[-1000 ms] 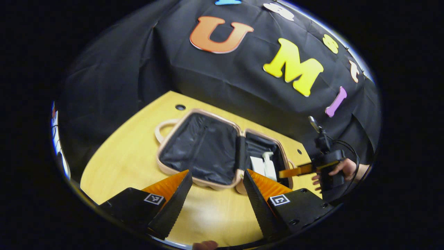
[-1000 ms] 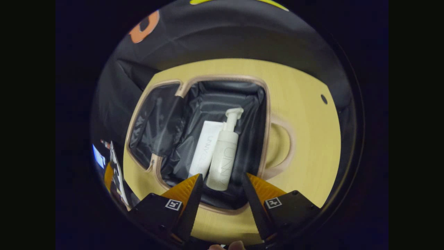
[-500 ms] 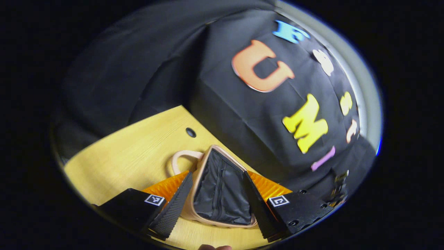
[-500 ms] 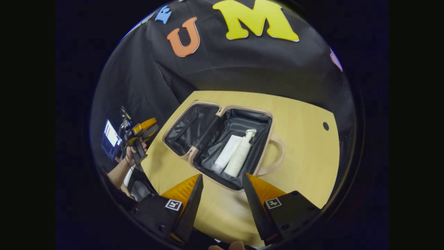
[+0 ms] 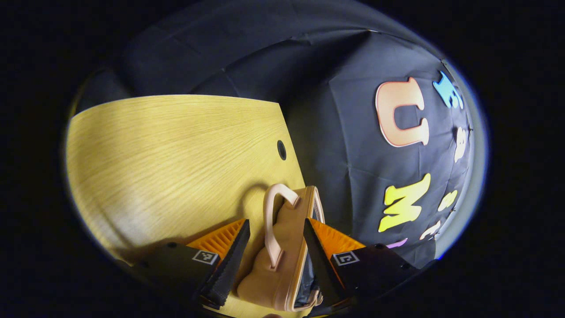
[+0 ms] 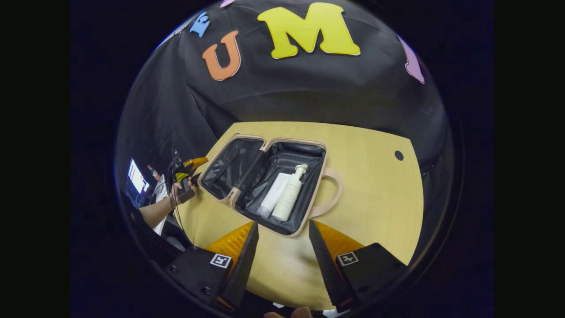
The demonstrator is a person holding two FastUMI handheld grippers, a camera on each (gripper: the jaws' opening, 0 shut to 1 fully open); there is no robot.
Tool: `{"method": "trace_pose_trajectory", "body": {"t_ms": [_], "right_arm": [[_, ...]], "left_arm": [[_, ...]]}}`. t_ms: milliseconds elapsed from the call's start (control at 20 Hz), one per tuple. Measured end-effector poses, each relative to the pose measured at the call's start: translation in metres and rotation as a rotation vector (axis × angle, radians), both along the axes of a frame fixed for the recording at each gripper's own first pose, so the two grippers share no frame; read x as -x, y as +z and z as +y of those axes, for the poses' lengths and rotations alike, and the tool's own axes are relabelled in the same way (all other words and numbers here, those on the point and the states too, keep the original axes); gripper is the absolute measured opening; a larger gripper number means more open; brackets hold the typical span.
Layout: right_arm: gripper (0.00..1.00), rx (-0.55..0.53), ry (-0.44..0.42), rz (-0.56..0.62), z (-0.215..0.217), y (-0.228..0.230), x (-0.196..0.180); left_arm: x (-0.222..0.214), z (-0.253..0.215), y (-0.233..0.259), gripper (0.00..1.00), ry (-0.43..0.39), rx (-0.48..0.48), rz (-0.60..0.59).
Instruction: First open the suitcase, pack the skin care products into it, and then close the suitcase.
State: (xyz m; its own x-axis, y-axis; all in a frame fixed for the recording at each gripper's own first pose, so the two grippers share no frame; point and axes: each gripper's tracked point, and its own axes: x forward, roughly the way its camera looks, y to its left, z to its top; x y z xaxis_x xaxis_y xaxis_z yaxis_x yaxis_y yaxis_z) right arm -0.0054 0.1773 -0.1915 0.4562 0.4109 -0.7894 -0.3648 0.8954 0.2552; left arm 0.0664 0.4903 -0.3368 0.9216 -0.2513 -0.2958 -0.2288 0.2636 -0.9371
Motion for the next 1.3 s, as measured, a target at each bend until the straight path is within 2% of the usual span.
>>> {"method": "trace_pose_trajectory", "body": {"t_ms": [50,200,250,300,350,450,550,700,750,800,900,1000,1050,1100,1150,1300], "right_arm": [[0.69,-0.003,-0.004,0.0,0.001,0.001,0.001],[0.69,0.006,-0.008,-0.018,-0.001,0.005,0.003],[0.69,0.009,-0.012,-0.021,-0.002,0.006,0.003],[0.69,0.005,-0.016,-0.024,-0.002,0.008,0.004],[0.69,-0.003,-0.024,-0.027,-0.002,0.01,0.003],[0.69,-0.018,-0.051,-0.041,-0.006,0.016,-0.001],[0.66,-0.009,-0.094,-0.081,-0.015,0.018,-0.009],[0.69,0.013,-0.167,-0.163,-0.036,0.029,-0.022],[0.66,0.018,-0.187,-0.184,-0.043,0.033,-0.024],[0.69,0.036,-0.201,-0.205,-0.049,0.037,-0.024],[0.69,0.063,-0.212,-0.259,-0.062,0.047,-0.023],[0.66,0.083,-0.231,-0.31,-0.076,0.057,-0.022],[0.69,0.094,-0.242,-0.333,-0.082,0.063,-0.021],[0.66,0.114,-0.256,-0.354,-0.092,0.066,-0.02],[0.69,0.13,-0.271,-0.378,-0.102,0.071,-0.021],[0.66,0.13,-0.317,-0.437,-0.122,0.084,-0.018]], "left_arm": [[-0.004,0.0,-0.001,0.74,0.007,0.018,0.005],[-0.017,-0.002,-0.005,0.6,0.017,0.073,0.012],[-0.015,0.0,-0.004,0.38,0.018,0.081,0.02],[-0.02,-0.003,-0.011,0.57,0.02,0.059,0.045],[-0.02,-0.004,-0.015,0.24,0.021,0.03,0.065],[-0.018,-0.004,-0.008,0.09,0.004,-0.008,0.072],[-0.016,-0.004,0.003,0.08,-0.009,-0.063,0.068],[-0.019,-0.004,0.039,0.08,0.0,-0.161,0.027],[-0.019,-0.007,0.055,0.07,-0.005,-0.209,0.01],[-0.018,-0.012,0.07,0.07,-0.012,-0.274,-0.005],[-0.019,-0.022,0.101,0.07,-0.033,-0.417,-0.041],[-0.02,-0.045,0.146,0.07,-0.052,-0.527,-0.102],[-0.019,-0.058,0.168,0.08,-0.063,-0.573,-0.135],[-0.017,-0.071,0.186,0.08,-0.072,-0.62,-0.165],[-0.015,-0.084,0.2,0.09,-0.076,-0.676,-0.18],[-0.009,-0.129,0.228,0.1,-0.079,-0.838,-0.186]]}}
